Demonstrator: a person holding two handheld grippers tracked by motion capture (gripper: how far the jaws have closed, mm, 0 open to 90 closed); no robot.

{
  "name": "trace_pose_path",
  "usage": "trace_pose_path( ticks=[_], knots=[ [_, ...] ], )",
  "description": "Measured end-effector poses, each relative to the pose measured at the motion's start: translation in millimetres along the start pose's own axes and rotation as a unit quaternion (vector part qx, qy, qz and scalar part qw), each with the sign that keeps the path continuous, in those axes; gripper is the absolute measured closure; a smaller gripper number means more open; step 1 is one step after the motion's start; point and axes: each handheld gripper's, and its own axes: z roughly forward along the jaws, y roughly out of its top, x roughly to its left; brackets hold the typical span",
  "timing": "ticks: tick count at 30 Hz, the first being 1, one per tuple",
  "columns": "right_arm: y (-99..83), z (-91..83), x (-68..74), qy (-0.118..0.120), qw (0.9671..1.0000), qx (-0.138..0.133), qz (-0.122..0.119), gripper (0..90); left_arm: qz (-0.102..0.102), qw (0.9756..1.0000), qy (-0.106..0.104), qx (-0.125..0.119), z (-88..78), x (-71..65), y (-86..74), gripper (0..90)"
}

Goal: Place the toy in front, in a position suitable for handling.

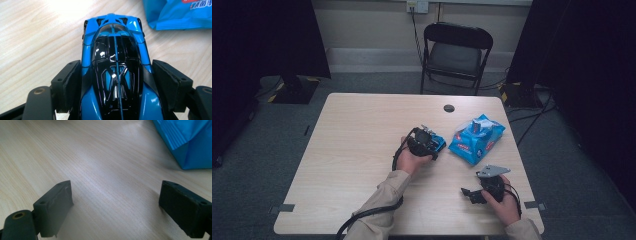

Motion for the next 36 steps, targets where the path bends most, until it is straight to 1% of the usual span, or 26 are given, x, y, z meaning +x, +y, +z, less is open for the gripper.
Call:
trace_pose_path(
  ticks=[3, 5, 7, 14, 16, 17, 18, 19, 20, 21, 22, 23, 24, 25, 26, 28, 29, 30, 31, 32, 33, 35, 36],
  knots=[
    [0.0, 0.0, 0.0, 0.000, 1.0000, 0.000, 0.000, 10.9, -0.003, 1.0000, -0.001, 0.001, 2.4, -0.5, -3.7, 25.5],
    [0.0, 0.0, 0.0, 0.000, 1.0000, 0.000, 0.000, 10.9, -0.006, 1.0000, -0.004, 0.003, 5.7, -0.7, -8.7, 25.5],
    [0.0, 0.0, 0.0, 0.000, 1.0000, 0.000, 0.000, 10.9, -0.005, 1.0000, -0.003, 0.008, 10.4, -1.4, -14.7, 25.4],
    [0.0, 0.0, 0.0, 0.000, 1.0000, 0.000, 0.000, 10.9, -0.002, 0.9999, -0.005, 0.011, 11.0, -0.7, -16.2, 24.7],
    [0.0, 0.0, 0.1, 0.000, 1.0000, 0.000, 0.000, 10.9, -0.003, 0.9999, -0.006, 0.010, 10.7, -0.6, -17.1, 23.1],
    [0.0, 0.0, 0.1, 0.000, 1.0000, 0.000, 0.000, 10.9, -0.002, 1.0000, -0.001, 0.005, 9.4, -0.7, -18.4, 23.1],
    [0.0, 0.0, 0.1, 0.000, 1.0000, 0.000, 0.000, 10.9, -0.002, 1.0000, 0.001, 0.007, 8.5, -0.5, -19.1, 17.7],
    [0.0, 0.0, 0.1, 0.000, 1.0000, 0.000, 0.000, 10.9, -0.005, 1.0000, 0.002, 0.005, 7.5, 0.3, -20.2, 17.7],
    [0.0, 0.0, 0.1, 0.000, 1.0000, 0.000, 0.000, 10.9, -0.007, 0.9999, -0.005, 0.007, 6.4, 1.1, -22.4, 17.0],
    [0.0, 0.0, 0.1, 0.000, 1.0000, 0.000, 0.000, 10.9, -0.007, 0.9999, -0.005, 0.007, 6.4, 1.1, -22.4, 16.8],
    [0.0, 0.0, 0.1, 0.000, 1.0000, 0.000, 0.000, 10.9, -0.016, 0.9998, -0.008, 0.007, 6.0, 1.4, -24.5, 15.9],
    [0.0, 0.0, 0.1, 0.000, 1.0000, 0.000, 0.000, 10.9, -0.014, 0.9998, -0.011, 0.012, 5.5, 2.1, -26.3, 15.9],
    [0.0, 0.0, 0.1, 0.000, 1.0000, 0.000, 0.000, 10.9, -0.015, 0.9998, -0.008, 0.007, 5.3, 1.9, -30.2, 15.7],
    [0.0, 0.0, 0.1, 0.000, 1.0000, 0.000, 0.000, 10.9, -0.015, 0.9998, -0.008, 0.007, 5.3, 1.9, -30.2, 15.4],
    [0.0, 0.0, 0.1, 0.000, 1.0000, 0.000, 0.000, 10.9, -0.011, 0.9999, -0.009, 0.004, 5.4, 1.7, -31.7, 15.4],
    [0.0, 0.0, 0.1, 0.000, 1.0000, 0.000, 0.000, 10.9, -0.005, 1.0000, -0.004, 0.005, 5.5, 0.3, -32.4, 15.9],
    [0.0, 0.0, 0.1, 0.000, 1.0000, 0.000, 0.001, 10.9, -0.005, 1.0000, -0.003, 0.004, 5.5, -0.2, -32.3, 17.7],
    [0.0, 0.0, 0.1, 0.000, 1.0000, 0.000, 0.000, 10.9, 0.003, 1.0000, -0.002, 0.004, 4.4, -1.9, -30.7, 22.5],
    [0.0, 0.0, 0.1, 0.000, 1.0000, 0.000, 0.000, 10.9, 0.003, 1.0000, -0.002, 0.004, 4.4, -1.9, -30.7, 23.6],
    [0.0, 0.0, 0.1, 0.000, 1.0000, 0.000, 0.000, 10.9, 0.001, 0.9998, 0.000, 0.020, 3.6, -2.5, -27.3, 24.0],
    [0.0, 0.0, 0.1, 0.000, 1.0000, 0.000, 0.000, 10.9, 0.001, 0.9998, 0.000, 0.020, 3.6, -2.5, -27.3, 24.2],
    [0.0, 0.0, 0.1, 0.000, 1.0000, 0.000, 0.000, 10.9, 0.009, 0.9998, 0.008, 0.018, 3.3, -4.0, -26.4, 24.2],
    [0.0, 0.0, 0.0, 0.000, 1.0000, 0.000, 0.000, 10.9, 0.009, 0.9998, 0.006, 0.018, 2.6, -3.4, -26.1, 24.3]
  ],
)
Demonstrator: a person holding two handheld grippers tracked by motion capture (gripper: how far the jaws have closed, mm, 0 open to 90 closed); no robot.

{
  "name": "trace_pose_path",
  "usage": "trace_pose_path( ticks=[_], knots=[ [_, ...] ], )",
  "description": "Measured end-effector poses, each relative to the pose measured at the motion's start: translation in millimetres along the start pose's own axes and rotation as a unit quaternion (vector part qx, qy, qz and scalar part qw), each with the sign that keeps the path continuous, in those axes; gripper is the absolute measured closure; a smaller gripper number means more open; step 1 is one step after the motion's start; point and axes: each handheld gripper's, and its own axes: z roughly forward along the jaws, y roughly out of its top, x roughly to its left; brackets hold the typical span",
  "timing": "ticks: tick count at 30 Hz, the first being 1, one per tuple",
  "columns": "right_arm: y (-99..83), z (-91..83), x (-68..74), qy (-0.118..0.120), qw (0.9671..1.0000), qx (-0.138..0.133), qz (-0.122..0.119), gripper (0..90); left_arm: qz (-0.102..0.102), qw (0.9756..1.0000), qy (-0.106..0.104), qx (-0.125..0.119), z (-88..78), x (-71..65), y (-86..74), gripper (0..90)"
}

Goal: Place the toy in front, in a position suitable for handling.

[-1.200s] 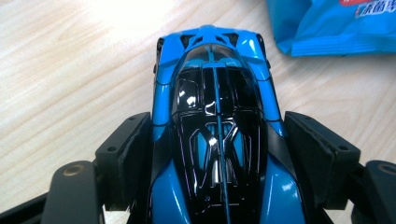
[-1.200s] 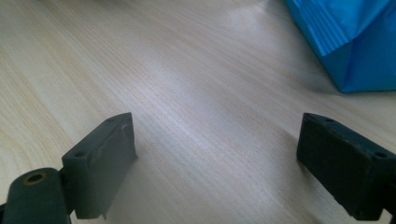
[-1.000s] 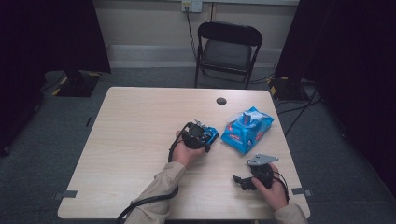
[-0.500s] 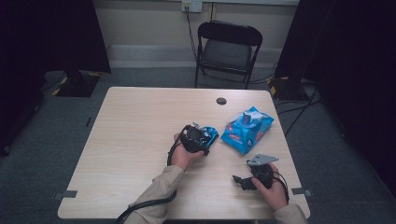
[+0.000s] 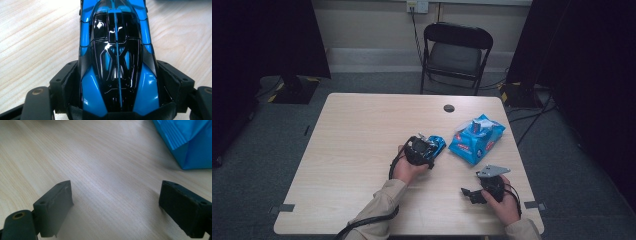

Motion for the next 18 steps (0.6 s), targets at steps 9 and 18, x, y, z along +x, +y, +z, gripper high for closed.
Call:
trace_pose_path(
  ticks=[9, 18],
  knots=[
    [0.0, 0.0, 0.0, 0.000, 1.0000, 0.000, 0.000, 10.9, 0.004, 0.9995, -0.010, -0.029, -18.2, 4.8, 16.3, 24.5],
    [0.0, 0.0, 0.0, 0.000, 1.0000, 0.000, 0.000, 10.9, 0.012, 0.9987, -0.010, -0.048, -30.1, 3.7, 39.1, 24.5]
  ],
)
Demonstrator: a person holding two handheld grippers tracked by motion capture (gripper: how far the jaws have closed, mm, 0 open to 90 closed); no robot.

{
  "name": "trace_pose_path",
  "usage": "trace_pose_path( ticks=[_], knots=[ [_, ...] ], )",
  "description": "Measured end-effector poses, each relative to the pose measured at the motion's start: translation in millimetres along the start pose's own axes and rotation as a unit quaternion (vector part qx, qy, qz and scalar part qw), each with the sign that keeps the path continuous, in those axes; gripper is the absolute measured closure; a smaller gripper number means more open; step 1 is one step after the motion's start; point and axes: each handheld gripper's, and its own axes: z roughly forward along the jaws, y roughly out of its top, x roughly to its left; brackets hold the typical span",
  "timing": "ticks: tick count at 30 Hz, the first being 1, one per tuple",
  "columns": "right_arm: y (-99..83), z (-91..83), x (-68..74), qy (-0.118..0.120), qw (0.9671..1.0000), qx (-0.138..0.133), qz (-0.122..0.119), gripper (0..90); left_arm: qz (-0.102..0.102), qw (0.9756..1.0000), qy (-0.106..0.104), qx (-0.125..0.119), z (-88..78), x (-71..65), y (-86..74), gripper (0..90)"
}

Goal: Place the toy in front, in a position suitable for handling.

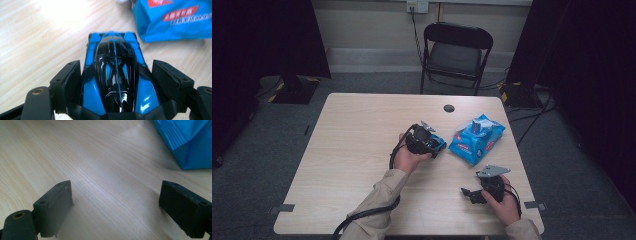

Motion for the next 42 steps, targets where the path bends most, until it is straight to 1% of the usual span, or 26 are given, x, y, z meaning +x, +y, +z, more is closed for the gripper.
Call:
trace_pose_path(
  ticks=[3, 5, 7, 8, 10, 13, 16, 20, 21, 24, 38, 40, 42],
  knots=[
    [0.0, 0.0, -0.1, 0.000, 1.0000, 0.000, -0.001, 10.9, -0.001, 1.0000, -0.001, -0.005, -2.3, 0.2, 10.1, 24.5],
    [0.0, 0.1, -0.1, 0.000, 1.0000, 0.000, -0.001, 10.9, 0.000, 1.0000, 0.000, -0.004, -3.1, 0.4, 12.2, 24.5],
    [0.0, 0.1, -0.1, 0.000, 1.0000, 0.000, -0.001, 10.9, 0.003, 1.0000, 0.001, -0.007, -5.2, 0.1, 20.2, 24.5],
    [0.0, 0.1, -0.1, 0.000, 1.0000, 0.000, -0.001, 10.9, 0.003, 1.0000, 0.001, -0.007, -5.2, 0.1, 20.2, 24.5],
    [0.0, 0.1, -0.1, 0.000, 1.0000, 0.000, -0.001, 10.9, 0.006, 0.9999, 0.004, -0.008, -8.0, 0.5, 27.3, 24.5],
    [-0.1, 0.0, -0.1, 0.000, 1.0000, 0.000, -0.001, 10.9, 0.009, 0.9999, 0.005, -0.009, -9.2, 1.3, 32.0, 24.5],
    [0.0, 0.1, 0.0, -0.001, 1.0000, -0.001, 0.000, 10.9, 0.013, 0.9999, 0.005, -0.006, -11.7, 2.4, 40.7, 24.5],
    [0.0, 0.1, 0.1, -0.001, 1.0000, -0.001, 0.000, 10.8, 0.015, 0.9999, 0.006, -0.004, -13.7, 3.0, 46.4, 24.5],
    [0.0, 0.1, 0.1, -0.001, 1.0000, -0.001, 0.001, 10.8, 0.011, 0.9999, 0.004, -0.005, -14.1, 3.5, 47.6, 24.5],
    [0.0, 0.2, 0.0, -0.001, 1.0000, -0.001, -0.001, 10.8, 0.014, 0.9999, 0.008, -0.003, -14.6, 4.2, 49.2, 24.5],
    [0.0, 0.2, 0.0, 0.000, 1.0000, -0.001, 0.000, 10.7, 0.011, 0.9999, 0.008, -0.003, -19.7, 8.7, 55.8, 24.5],
    [0.0, 0.2, 0.1, 0.000, 1.0000, -0.001, 0.000, 10.8, 0.012, 0.9999, 0.007, -0.003, -21.2, 10.1, 56.7, 24.5],
    [0.0, 0.2, 0.0, 0.000, 1.0000, -0.001, 0.000, 10.8, 0.009, 0.9999, 0.007, -0.005, -23.2, 12.6, 56.9, 24.5]
  ],
)
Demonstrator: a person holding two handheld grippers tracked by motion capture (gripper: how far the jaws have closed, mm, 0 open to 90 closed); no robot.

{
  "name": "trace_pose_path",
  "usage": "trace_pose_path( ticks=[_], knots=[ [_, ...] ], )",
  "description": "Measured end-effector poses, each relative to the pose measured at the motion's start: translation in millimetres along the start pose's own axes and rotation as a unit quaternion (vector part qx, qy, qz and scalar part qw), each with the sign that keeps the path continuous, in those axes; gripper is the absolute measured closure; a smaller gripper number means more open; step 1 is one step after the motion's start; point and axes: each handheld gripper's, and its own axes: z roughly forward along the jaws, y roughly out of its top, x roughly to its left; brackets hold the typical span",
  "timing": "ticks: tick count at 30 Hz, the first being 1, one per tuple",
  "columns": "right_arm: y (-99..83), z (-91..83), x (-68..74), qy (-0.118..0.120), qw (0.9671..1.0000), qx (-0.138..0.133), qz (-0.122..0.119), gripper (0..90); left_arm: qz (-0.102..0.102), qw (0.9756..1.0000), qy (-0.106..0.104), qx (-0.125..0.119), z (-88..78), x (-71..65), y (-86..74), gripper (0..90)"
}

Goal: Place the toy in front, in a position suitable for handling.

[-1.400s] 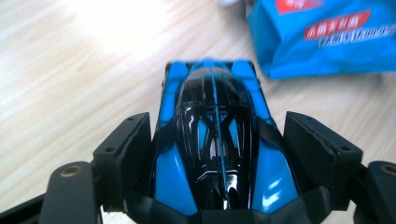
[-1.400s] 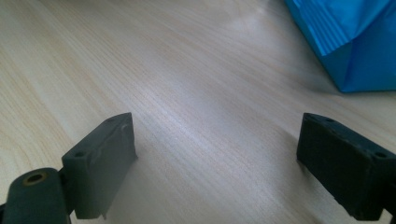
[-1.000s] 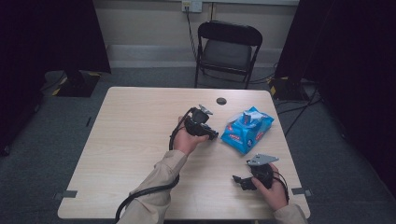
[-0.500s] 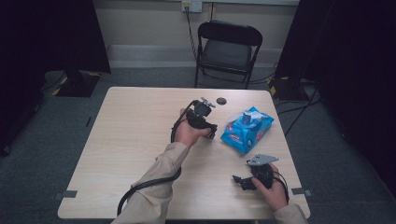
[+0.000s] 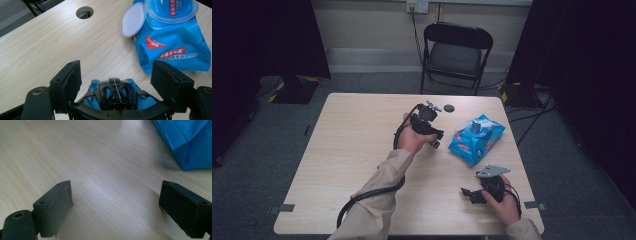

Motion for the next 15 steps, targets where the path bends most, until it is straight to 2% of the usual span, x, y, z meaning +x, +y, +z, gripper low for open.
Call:
trace_pose_path(
  ticks=[6, 13, 14, 15],
  knots=[
    [0.1, -0.1, 0.2, 0.000, 1.0000, 0.001, 0.001, 10.7, -0.005, 1.0000, 0.004, 0.002, -7.3, 10.9, -4.3, 24.5],
    [0.0, 0.0, 0.1, -0.001, 1.0000, 0.000, 0.000, 10.8, -0.015, 0.9998, 0.011, 0.009, -17.5, 30.1, -17.5, 24.5],
    [0.1, -0.1, 0.1, 0.000, 1.0000, 0.001, 0.000, 10.7, -0.023, 0.9996, 0.013, 0.007, -21.1, 35.6, -21.2, 24.5],
    [0.1, -0.1, 0.1, 0.000, 1.0000, 0.001, 0.000, 10.7, -0.023, 0.9996, 0.013, 0.007, -21.1, 35.6, -21.2, 24.5]
  ],
)
